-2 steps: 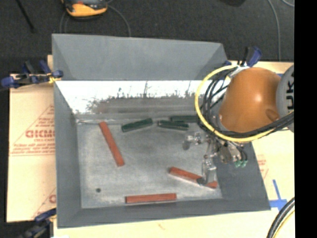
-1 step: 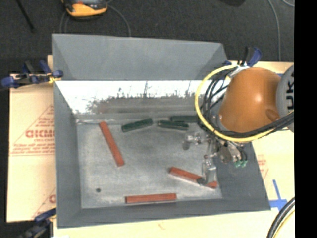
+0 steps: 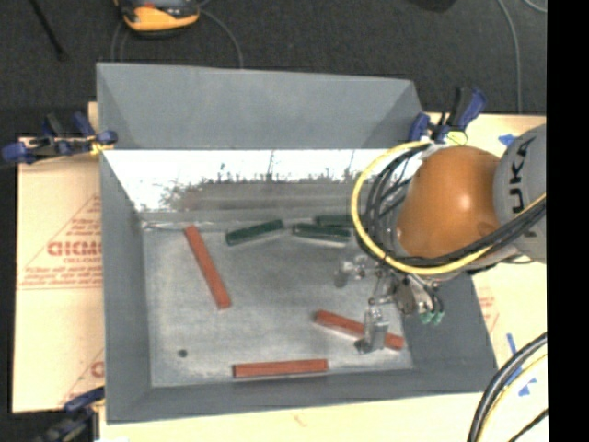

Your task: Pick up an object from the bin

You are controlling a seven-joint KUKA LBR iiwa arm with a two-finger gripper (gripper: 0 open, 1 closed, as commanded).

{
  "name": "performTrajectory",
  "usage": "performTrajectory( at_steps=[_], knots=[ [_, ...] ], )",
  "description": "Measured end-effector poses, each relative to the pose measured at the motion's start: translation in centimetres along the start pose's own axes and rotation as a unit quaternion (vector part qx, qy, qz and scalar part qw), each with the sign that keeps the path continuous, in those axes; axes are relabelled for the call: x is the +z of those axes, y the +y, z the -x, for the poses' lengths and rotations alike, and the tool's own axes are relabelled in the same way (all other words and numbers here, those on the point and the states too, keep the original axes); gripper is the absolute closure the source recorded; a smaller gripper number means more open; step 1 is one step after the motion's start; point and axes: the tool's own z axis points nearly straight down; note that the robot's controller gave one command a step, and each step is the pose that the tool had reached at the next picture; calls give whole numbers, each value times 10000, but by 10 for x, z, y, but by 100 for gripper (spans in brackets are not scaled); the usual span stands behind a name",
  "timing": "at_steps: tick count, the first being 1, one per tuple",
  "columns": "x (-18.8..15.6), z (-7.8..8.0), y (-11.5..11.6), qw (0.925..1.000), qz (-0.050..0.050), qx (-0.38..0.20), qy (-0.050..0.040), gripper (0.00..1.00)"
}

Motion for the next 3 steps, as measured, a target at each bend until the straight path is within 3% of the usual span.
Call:
performTrajectory(
  at_steps=[1, 2, 3],
  knots=[
    [95, 5, -10, 9998, 7, 204, 31, 100],
    [95, 5, -10, 9998, 6, 199, 31, 0],
    [95, 6, -10, 9998, 4, 196, 25, 100]
  ],
)
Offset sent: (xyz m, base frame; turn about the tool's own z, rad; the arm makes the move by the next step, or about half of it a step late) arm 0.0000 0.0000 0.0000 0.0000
